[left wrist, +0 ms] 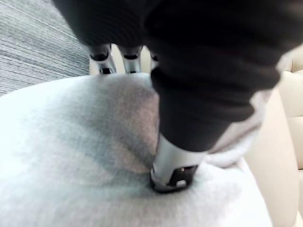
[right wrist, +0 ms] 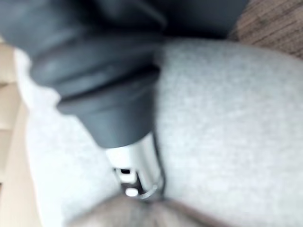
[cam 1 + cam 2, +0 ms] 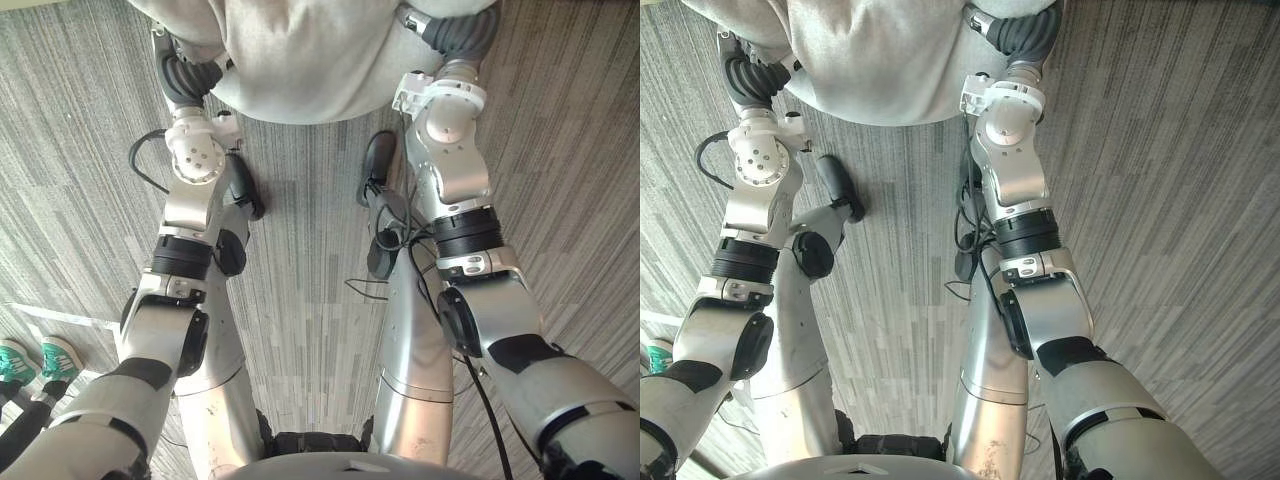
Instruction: Pick up cushions and gather them together orderly.
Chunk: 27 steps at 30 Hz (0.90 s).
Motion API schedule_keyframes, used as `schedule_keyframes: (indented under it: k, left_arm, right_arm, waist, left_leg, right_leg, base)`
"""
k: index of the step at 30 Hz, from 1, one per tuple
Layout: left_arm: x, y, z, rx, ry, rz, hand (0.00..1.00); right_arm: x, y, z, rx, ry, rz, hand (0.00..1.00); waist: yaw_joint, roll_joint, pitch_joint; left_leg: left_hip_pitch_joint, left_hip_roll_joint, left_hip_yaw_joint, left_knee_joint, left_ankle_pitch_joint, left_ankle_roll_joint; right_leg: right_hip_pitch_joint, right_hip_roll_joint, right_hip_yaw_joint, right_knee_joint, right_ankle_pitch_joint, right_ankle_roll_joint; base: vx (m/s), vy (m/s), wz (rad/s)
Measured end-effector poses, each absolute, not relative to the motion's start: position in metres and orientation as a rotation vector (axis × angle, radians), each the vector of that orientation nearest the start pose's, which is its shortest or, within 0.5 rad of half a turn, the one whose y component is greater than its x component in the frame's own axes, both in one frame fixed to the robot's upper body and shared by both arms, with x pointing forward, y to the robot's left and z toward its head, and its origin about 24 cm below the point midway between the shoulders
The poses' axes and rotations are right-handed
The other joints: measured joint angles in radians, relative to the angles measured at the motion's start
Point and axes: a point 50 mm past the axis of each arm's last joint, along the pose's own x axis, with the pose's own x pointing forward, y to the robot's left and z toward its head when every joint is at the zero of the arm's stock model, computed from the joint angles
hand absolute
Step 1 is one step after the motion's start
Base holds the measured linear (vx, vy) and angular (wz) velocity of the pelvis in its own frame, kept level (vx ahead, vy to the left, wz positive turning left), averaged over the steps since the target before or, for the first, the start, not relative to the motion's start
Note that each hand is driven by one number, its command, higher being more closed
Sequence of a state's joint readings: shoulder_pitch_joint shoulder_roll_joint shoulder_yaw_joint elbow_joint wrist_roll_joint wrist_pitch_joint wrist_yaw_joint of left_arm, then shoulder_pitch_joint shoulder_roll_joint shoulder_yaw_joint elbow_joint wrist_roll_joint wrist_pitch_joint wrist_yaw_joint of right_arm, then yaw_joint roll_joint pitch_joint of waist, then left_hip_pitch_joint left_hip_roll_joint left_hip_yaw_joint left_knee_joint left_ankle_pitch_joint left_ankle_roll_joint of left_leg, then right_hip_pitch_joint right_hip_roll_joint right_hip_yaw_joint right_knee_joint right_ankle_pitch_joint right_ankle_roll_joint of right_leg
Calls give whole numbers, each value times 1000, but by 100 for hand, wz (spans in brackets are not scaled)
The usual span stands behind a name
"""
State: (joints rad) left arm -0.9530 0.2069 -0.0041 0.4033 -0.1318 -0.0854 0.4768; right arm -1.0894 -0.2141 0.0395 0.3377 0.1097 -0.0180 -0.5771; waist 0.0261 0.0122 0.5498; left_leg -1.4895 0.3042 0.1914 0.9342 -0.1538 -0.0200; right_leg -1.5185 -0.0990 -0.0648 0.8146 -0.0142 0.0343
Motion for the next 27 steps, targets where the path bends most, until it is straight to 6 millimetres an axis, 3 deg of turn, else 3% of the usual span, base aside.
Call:
schedule_keyframes:
  k: [7, 10, 15, 16, 17, 19, 24, 27]
  left_arm:
    - [368, 145, 262, -65, -621, 301, 100]
    - [356, 146, 265, -44, -681, 304, 100]
    - [334, 148, 254, -42, -725, 297, 100]
    - [329, 145, 247, -55, -717, 287, 100]
    - [321, 142, 227, -76, -675, 278, 100]
    - [311, 138, 216, -99, -663, 259, 100]
    - [289, 136, 181, -81, -603, 233, 100]
    - [274, 140, 143, -69, -471, 203, 100]
  right_arm:
    - [348, -126, 307, 113, -779, -313, 100]
    - [341, -129, 294, 129, -781, -308, 100]
    - [328, -129, 260, 174, -740, -278, 100]
    - [325, -130, 249, 181, -715, -278, 100]
    - [322, -131, 224, 189, -655, -278, 100]
    - [314, -136, 206, 189, -625, -275, 100]
    - [289, -143, 160, 179, -528, -240, 100]
    - [269, -147, 123, 156, -405, -210, 100]
  waist:
    - [-18, -2, -3]
    - [-30, -2, -3]
    - [-39, -1, -4]
    - [-36, -2, -5]
    - [-35, -4, -88]
    - [-34, -4, -133]
    - [-28, -11, -174]
    - [-26, -10, -183]
  left_leg:
    - [86, -9, 2, -73, 28, -14]
    - [148, -9, 4, -112, 39, -18]
    - [302, -5, 7, -142, 30, -29]
    - [360, -6, 11, -156, 25, -31]
    - [384, -9, 11, -157, 11, -34]
    - [433, -11, 10, -155, -4, -39]
    - [654, -24, 17, -203, -43, -52]
    - [854, -27, 30, -236, -65, -58]
  right_leg:
    - [86, 4, -8, -71, 14, 0]
    - [155, 14, -14, -121, 27, -2]
    - [313, 27, -28, -162, 33, -13]
    - [368, 28, -28, -173, 28, -14]
    - [388, 26, -28, -171, 11, -10]
    - [436, 24, -29, -168, -16, -4]
    - [651, 18, -36, -202, -55, 6]
    - [851, 21, -40, -249, -72, 11]
  base:
    - [-55, -36, 3]
    - [-29, -47, -6]
    - [15, -48, -6]
    - [48, -63, -2]
    - [53, -61, 2]
    - [78, -33, 5]
    - [96, -6, 5]
    - [149, 32, -1]
